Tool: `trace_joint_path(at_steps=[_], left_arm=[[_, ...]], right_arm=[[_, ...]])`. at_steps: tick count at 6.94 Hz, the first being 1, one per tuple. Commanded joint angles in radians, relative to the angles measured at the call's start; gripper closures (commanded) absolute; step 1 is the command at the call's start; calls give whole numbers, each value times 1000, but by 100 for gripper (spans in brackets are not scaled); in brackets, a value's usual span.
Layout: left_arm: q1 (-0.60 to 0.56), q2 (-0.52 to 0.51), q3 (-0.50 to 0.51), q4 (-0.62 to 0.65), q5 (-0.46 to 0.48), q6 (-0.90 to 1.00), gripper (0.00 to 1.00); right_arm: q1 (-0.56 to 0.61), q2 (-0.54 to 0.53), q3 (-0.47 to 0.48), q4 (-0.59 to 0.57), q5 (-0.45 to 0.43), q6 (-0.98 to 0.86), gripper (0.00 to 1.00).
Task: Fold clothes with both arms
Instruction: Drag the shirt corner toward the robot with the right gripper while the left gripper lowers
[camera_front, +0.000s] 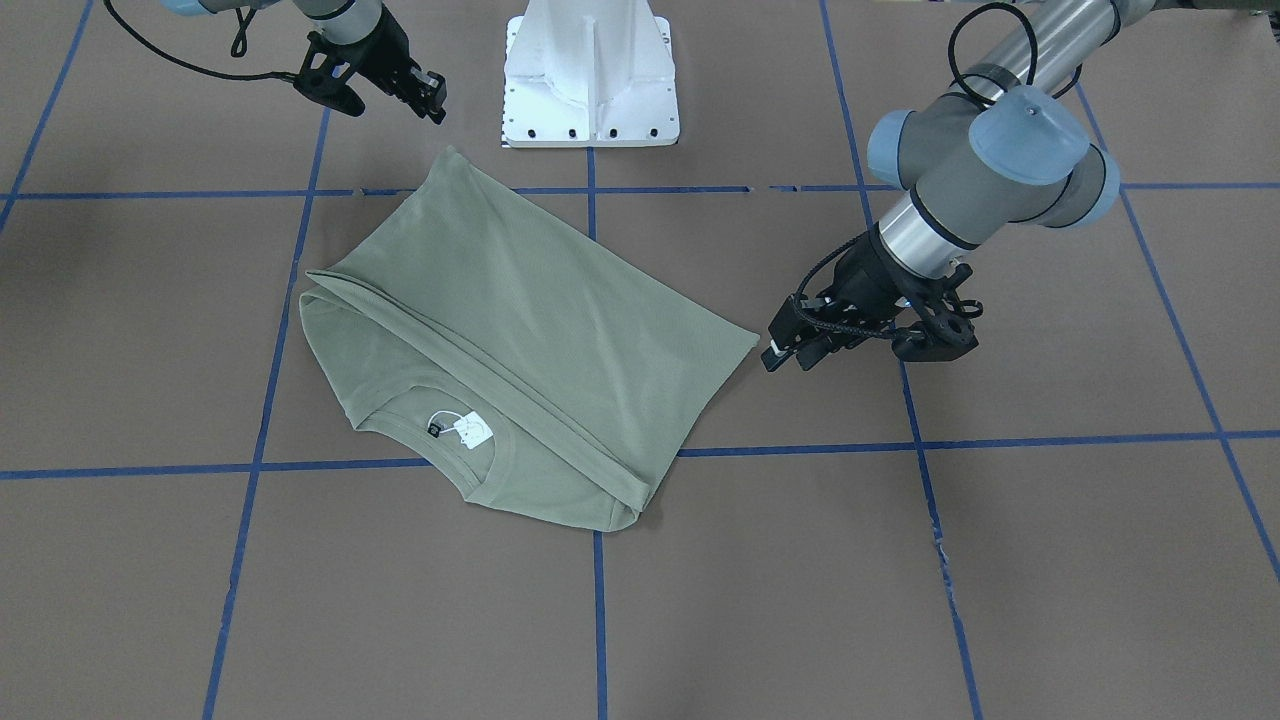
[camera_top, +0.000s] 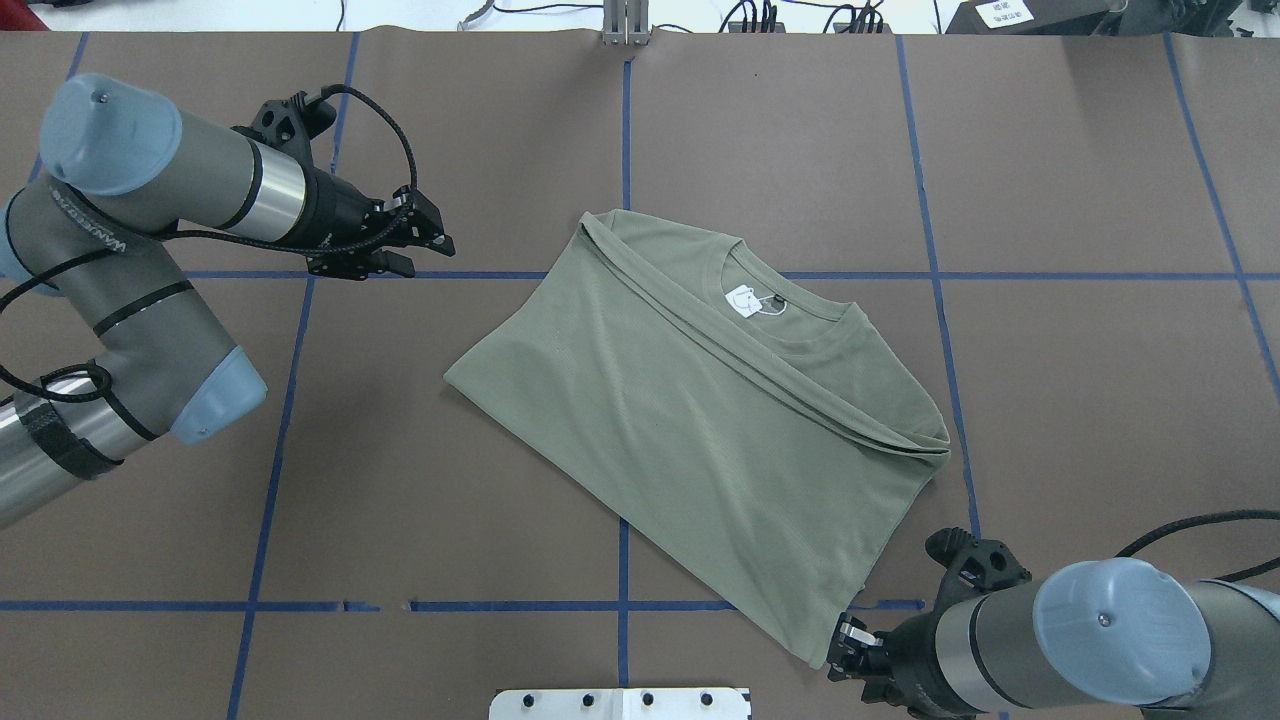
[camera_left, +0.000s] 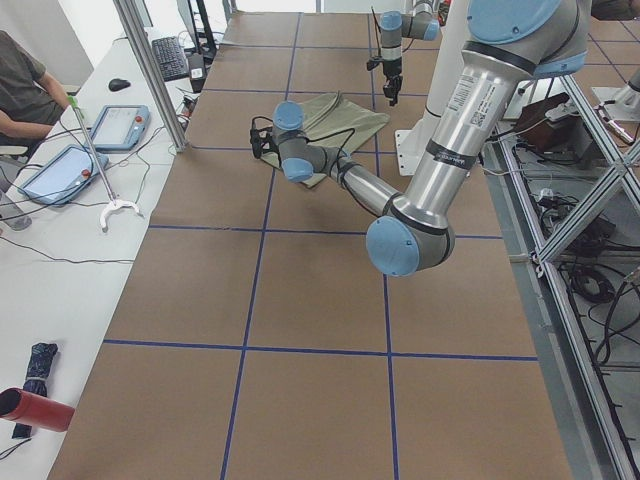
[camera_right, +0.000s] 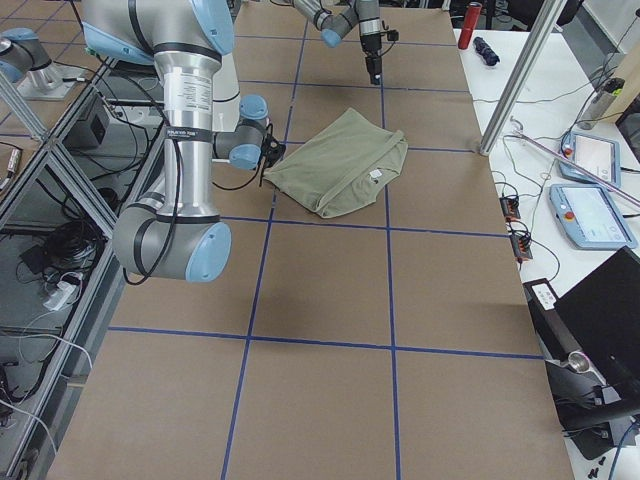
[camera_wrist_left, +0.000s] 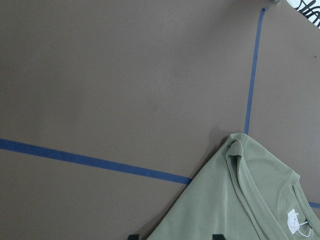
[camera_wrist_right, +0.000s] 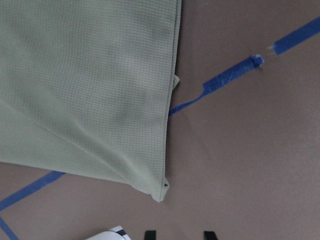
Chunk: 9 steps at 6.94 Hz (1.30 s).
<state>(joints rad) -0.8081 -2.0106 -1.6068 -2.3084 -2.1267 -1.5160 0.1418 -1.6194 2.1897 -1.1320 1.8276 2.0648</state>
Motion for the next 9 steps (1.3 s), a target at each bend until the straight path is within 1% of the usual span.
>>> trace_joint_path(at_steps=[1,2,3,4,5,6,7,8,9], left_arm=[[44,10,-27,0,27,-38,32],[49,18,-63,1,28,-79,31],[85,42,-74,1,30,-116,31],[99,71,-76,1,59,-128,31],[142,87,-62,3,115,-128,31],[192,89,-53,3,152,-128,31],[207,73,-23,3,156,-128,32],[225,60,16,3,157,-125,33],[228,55,25,3,157,-125,33]], right_arm=[[94,2,-4,1,-1,-11,0],[163,7,-17,2,-1,-31,0],[259,21,-16,3,2,-105,0],[330,24,-24,2,4,-171,0],[379,38,-36,3,2,-230,0],[406,59,-57,3,7,-245,0],[430,65,-80,3,7,-274,0],[452,65,-103,6,9,-349,0],[466,65,-107,5,10,-366,0]])
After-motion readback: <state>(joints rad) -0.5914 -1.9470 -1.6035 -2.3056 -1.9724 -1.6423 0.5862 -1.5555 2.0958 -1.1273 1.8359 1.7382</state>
